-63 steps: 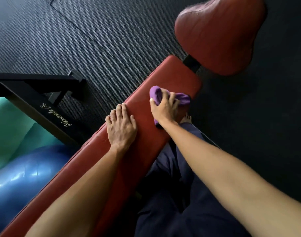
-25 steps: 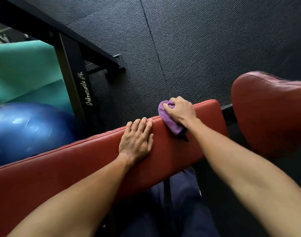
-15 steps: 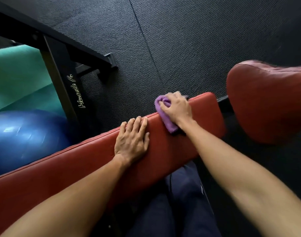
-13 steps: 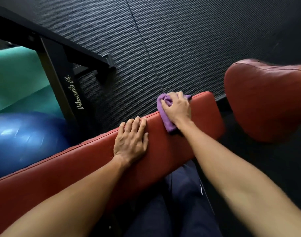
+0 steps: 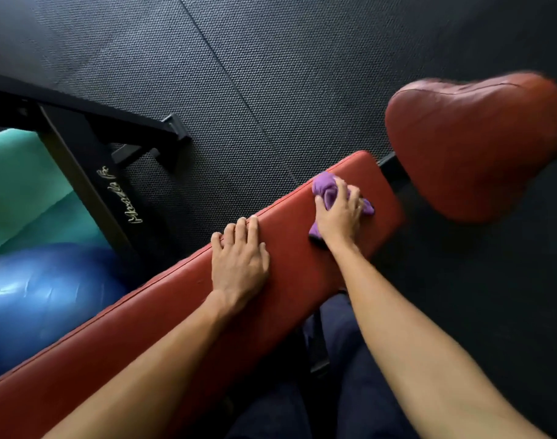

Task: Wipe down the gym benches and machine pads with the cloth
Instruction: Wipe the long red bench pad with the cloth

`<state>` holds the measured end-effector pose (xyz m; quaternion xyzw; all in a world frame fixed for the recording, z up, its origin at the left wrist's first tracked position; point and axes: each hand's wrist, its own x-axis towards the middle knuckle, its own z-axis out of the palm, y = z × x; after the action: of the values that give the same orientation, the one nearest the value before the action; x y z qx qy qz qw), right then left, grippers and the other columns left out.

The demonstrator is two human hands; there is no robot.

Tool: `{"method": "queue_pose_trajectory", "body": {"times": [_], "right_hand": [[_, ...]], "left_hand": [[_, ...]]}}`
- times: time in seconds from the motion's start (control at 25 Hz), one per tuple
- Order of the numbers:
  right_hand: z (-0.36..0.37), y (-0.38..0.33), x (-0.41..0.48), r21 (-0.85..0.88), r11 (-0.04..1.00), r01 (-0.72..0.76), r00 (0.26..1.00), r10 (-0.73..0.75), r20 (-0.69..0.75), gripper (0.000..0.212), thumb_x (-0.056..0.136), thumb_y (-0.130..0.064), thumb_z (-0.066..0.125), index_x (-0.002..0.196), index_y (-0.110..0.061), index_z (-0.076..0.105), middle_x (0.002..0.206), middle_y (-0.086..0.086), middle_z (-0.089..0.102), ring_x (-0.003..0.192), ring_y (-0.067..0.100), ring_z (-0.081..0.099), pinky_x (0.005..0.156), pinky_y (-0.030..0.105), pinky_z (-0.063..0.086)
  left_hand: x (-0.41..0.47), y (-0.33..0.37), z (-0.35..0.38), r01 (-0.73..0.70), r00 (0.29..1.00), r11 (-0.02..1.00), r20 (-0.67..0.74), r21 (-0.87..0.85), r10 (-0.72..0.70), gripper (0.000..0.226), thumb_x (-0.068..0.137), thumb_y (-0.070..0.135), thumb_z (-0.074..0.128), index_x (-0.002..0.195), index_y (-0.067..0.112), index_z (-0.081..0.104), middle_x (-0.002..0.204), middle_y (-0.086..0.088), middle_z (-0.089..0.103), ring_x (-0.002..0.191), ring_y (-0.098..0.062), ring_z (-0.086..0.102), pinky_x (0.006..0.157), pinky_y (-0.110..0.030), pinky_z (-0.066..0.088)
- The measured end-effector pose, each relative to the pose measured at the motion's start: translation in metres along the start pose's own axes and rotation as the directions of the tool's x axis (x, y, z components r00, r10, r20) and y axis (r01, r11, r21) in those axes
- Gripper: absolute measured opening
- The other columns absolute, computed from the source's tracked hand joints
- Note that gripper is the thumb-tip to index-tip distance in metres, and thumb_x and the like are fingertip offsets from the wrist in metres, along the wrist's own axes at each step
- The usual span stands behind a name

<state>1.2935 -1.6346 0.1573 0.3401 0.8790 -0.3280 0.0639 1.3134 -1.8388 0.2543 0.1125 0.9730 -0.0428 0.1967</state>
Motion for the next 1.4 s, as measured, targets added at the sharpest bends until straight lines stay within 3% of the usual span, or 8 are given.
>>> {"method": "queue_pose_trajectory", "body": {"times": [0.16, 0.32, 0.44, 0.56, 0.84, 1.12, 1.28, 1.4], "right_hand": [[0.014, -0.031, -0.004, 0.058, 0.986, 0.156, 0.987, -0.154, -0.043, 0.046, 0.079, -0.037, 0.066, 0.122, -0.022, 0.067, 0.121, 0.011, 0.060, 0.111, 0.037, 0.059, 0.100, 0.046, 0.046], [-0.011, 0.013, -0.062, 0.066, 0.966, 0.249, 0.968, -0.250, 0.009, 0.053, 0.079, -0.034, 0.069, 0.131, -0.023, 0.064, 0.125, 0.006, 0.061, 0.114, 0.031, 0.060, 0.099, 0.041, 0.047], [-0.019, 0.050, -0.029, -0.007, 0.995, 0.097, 0.995, -0.097, -0.037, 0.052, 0.080, -0.026, 0.075, 0.130, -0.019, 0.063, 0.121, 0.012, 0.060, 0.109, 0.038, 0.062, 0.089, 0.045, 0.053], [-0.007, 0.029, 0.019, 0.089, 0.988, -0.125, 0.987, 0.133, -0.088, 0.051, 0.077, -0.024, 0.074, 0.127, -0.018, 0.065, 0.117, 0.015, 0.060, 0.106, 0.042, 0.061, 0.090, 0.047, 0.050], [-0.014, 0.028, -0.073, 0.060, 0.980, 0.189, 0.980, -0.184, -0.081, 0.052, 0.075, -0.022, 0.072, 0.127, -0.020, 0.067, 0.119, 0.005, 0.063, 0.113, 0.030, 0.061, 0.095, 0.040, 0.047], [-0.015, 0.033, -0.016, 0.095, 0.936, -0.340, 0.932, 0.348, -0.096, 0.053, 0.078, -0.024, 0.066, 0.130, -0.023, 0.061, 0.125, 0.015, 0.054, 0.113, 0.043, 0.056, 0.091, 0.049, 0.047], [-0.012, 0.020, -0.063, 0.083, 0.990, -0.114, 0.986, 0.123, -0.115, 0.058, 0.069, -0.021, 0.073, 0.126, -0.022, 0.066, 0.119, 0.011, 0.061, 0.106, 0.037, 0.060, 0.087, 0.043, 0.047], [-0.019, 0.048, -0.115, 0.104, 0.987, -0.126, 0.977, 0.141, -0.157, 0.062, 0.069, -0.019, 0.076, 0.130, -0.020, 0.063, 0.120, 0.011, 0.061, 0.111, 0.035, 0.058, 0.096, 0.040, 0.042]], "left_hand": [[0.039, 0.028, -0.001, -0.112, 0.994, 0.993, 0.015, -0.026, 0.112, 0.054, 0.089, 0.035, 0.042, 0.136, 0.012, 0.054, 0.125, -0.007, 0.061, 0.106, -0.031, 0.056, 0.088, -0.047, 0.041], [0.070, 0.050, 0.007, -0.123, 0.989, 0.988, 0.066, -0.091, 0.129, 0.052, 0.091, 0.037, 0.036, 0.134, 0.013, 0.056, 0.124, -0.006, 0.064, 0.106, -0.030, 0.059, 0.085, -0.045, 0.046], [0.072, 0.051, 0.018, -0.171, 0.982, 0.985, 0.081, -0.031, 0.173, 0.061, 0.097, 0.045, 0.036, 0.150, 0.015, 0.041, 0.140, -0.006, 0.054, 0.116, -0.028, 0.057, 0.091, -0.045, 0.046], [0.074, 0.054, 0.021, -0.176, 0.982, 0.984, 0.073, 0.004, 0.175, 0.064, 0.099, 0.047, 0.035, 0.154, 0.016, 0.034, 0.144, -0.007, 0.052, 0.115, -0.029, 0.056, 0.091, -0.045, 0.045], [0.072, 0.054, 0.018, -0.182, 0.980, 0.983, 0.087, 0.019, 0.180, 0.065, 0.097, 0.045, 0.032, 0.154, 0.013, 0.034, 0.140, -0.009, 0.054, 0.111, -0.031, 0.057, 0.087, -0.046, 0.046], [0.073, 0.057, 0.016, -0.196, 0.977, 0.977, 0.104, 0.081, 0.188, 0.065, 0.098, 0.044, 0.029, 0.154, 0.011, 0.031, 0.138, -0.011, 0.053, 0.110, -0.032, 0.055, 0.091, -0.051, 0.044], [0.083, 0.075, 0.019, -0.227, 0.969, 0.971, 0.113, 0.074, 0.218, 0.069, 0.092, 0.040, 0.029, 0.151, 0.005, 0.036, 0.138, -0.018, 0.052, 0.114, -0.036, 0.053, 0.098, -0.050, 0.041], [0.091, 0.095, 0.026, -0.188, 0.976, 0.980, 0.127, 0.060, 0.179, 0.070, 0.092, 0.044, 0.033, 0.148, 0.002, 0.037, 0.137, -0.022, 0.052, 0.115, -0.040, 0.052, 0.099, -0.051, 0.040]]}}
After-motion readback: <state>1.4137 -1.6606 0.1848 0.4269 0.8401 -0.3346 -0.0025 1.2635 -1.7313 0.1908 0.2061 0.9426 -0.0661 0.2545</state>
